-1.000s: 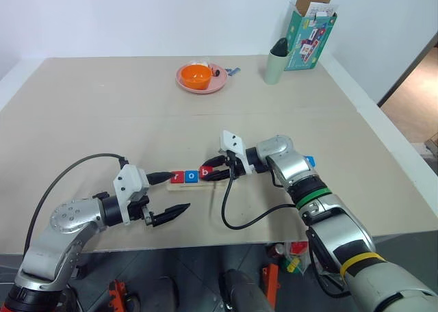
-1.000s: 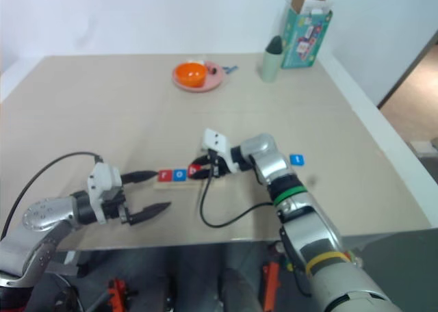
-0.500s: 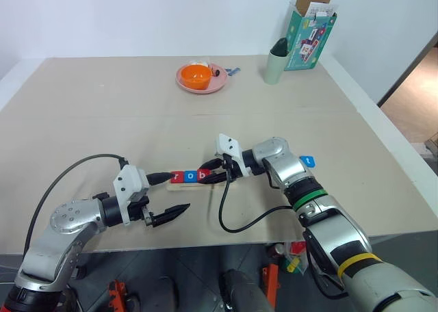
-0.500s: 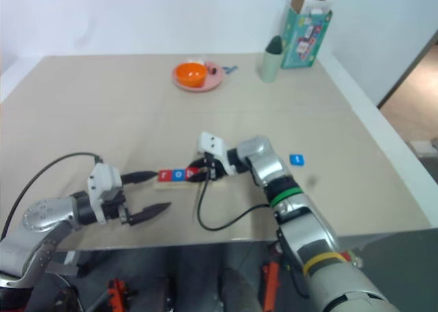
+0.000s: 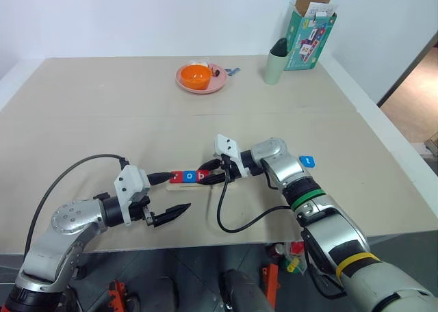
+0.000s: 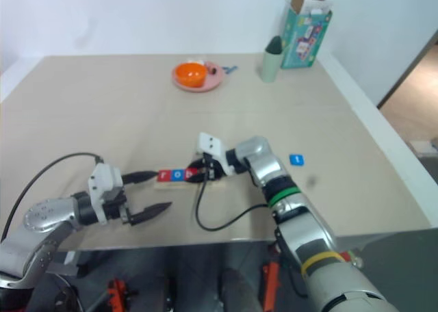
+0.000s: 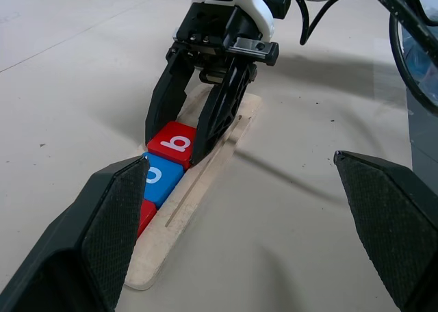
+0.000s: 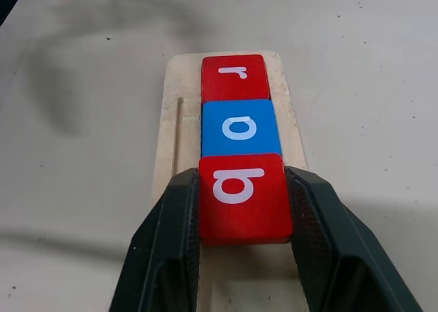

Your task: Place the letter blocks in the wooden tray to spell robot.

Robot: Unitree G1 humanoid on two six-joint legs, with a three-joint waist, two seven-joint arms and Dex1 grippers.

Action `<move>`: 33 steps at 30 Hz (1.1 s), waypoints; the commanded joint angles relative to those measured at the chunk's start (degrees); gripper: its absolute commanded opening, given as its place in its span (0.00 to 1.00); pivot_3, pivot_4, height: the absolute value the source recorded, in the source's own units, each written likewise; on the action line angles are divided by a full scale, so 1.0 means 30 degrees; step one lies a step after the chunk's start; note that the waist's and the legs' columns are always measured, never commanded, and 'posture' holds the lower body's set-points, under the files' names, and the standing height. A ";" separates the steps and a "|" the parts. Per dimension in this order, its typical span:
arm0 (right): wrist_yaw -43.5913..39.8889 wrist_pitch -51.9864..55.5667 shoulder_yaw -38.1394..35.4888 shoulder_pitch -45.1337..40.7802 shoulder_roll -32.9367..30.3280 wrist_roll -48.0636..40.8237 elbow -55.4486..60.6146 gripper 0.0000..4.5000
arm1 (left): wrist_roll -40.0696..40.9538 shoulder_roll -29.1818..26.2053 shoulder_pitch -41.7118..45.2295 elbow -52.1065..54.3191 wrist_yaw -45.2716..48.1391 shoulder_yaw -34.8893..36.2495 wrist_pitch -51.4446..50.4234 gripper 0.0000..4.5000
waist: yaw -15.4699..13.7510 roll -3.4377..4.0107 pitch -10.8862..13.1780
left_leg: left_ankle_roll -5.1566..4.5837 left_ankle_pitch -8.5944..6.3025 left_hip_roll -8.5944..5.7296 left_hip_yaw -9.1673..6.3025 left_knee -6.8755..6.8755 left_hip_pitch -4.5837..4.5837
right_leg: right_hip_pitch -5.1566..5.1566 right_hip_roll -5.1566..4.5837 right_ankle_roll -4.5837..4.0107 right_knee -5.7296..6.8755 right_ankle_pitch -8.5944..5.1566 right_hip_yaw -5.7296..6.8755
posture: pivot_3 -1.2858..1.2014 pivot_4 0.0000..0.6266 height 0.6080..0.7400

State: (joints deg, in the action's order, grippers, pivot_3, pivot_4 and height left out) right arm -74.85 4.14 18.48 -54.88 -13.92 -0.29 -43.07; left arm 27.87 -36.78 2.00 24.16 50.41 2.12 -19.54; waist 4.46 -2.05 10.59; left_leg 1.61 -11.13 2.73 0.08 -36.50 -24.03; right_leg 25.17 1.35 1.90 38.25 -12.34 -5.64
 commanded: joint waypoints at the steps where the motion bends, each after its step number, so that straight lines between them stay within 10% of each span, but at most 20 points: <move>1: -0.0025 0.0238 -0.0303 -0.0478 0.0181 -0.0174 -0.0013 0.74 | 0.0010 0.0060 -0.0014 0.0609 -0.0029 0.0060 0.0323 1.00 | 0.0000 0.0000 0.0000 | 0.0000 0.0000 0.0000 0.0001 0.0000 0.0000 | 0.0000 0.0000 0.0000 0.0000 0.0000 0.0000 | 0.52 0.24 1.00; 5: -0.0017 0.0724 -0.0615 -0.0539 0.0170 -0.0479 0.0411 0.99 | 0.0041 0.0035 0.0052 0.0626 0.0034 0.0043 0.0319 1.00 | 0.0000 0.0000 0.0000 | 0.0000 0.0000 0.0000 0.0001 -0.0001 -0.0001 | 0.0000 -0.0001 -0.0003 0.0000 0.0002 -0.0002 | 0.52 0.24 1.00; 11: 0.1252 0.3856 -0.2826 0.0035 -0.0553 -0.2473 0.4370 0.99 | 0.0600 -0.0349 0.0490 0.0974 0.0805 -0.0200 -0.0123 1.00 | -0.0006 0.0006 0.0004 | 0.0000 0.0000 0.0000 0.0001 0.0002 -0.0008 | 0.0009 0.0000 -0.0002 0.0001 0.0001 0.0000 | 0.52 0.24 1.00; 19: 1.0664 1.0037 -0.8206 0.6166 -0.1454 -0.3422 1.5839 0.99 | 0.2121 -0.1585 0.2738 0.0521 0.3471 -0.1109 -0.1991 1.00 | -0.0377 -0.0003 -0.0003 | 0.0010 -0.0006 -0.0024 -0.0052 0.0003 -0.0067 | 0.0019 -0.0021 0.0023 -0.0003 -0.0041 0.0050 | 0.52 0.24 1.00; 33: 2.1405 1.2394 -0.7642 1.1841 0.1517 0.0031 2.0924 0.99 | 0.0666 -0.0605 0.4857 -0.1561 0.4134 -0.1904 -0.0485 1.00 | -0.0003 0.0005 -0.0009 | 0.0011 0.0009 -0.0011 -0.0032 -0.0005 -0.0032 | 0.0028 0.0027 -0.0081 0.0025 -0.0050 -0.0025 | 0.52 0.24 1.00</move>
State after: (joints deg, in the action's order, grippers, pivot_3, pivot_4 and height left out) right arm -12.55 42.49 -4.49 -19.80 -9.44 -1.31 18.26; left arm 30.16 -38.90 15.88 18.95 62.97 -4.04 -22.32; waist 4.45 -2.04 10.56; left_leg 1.64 -11.10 2.68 0.00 -36.52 -24.12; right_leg 25.26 1.42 1.67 38.32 -12.49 -5.74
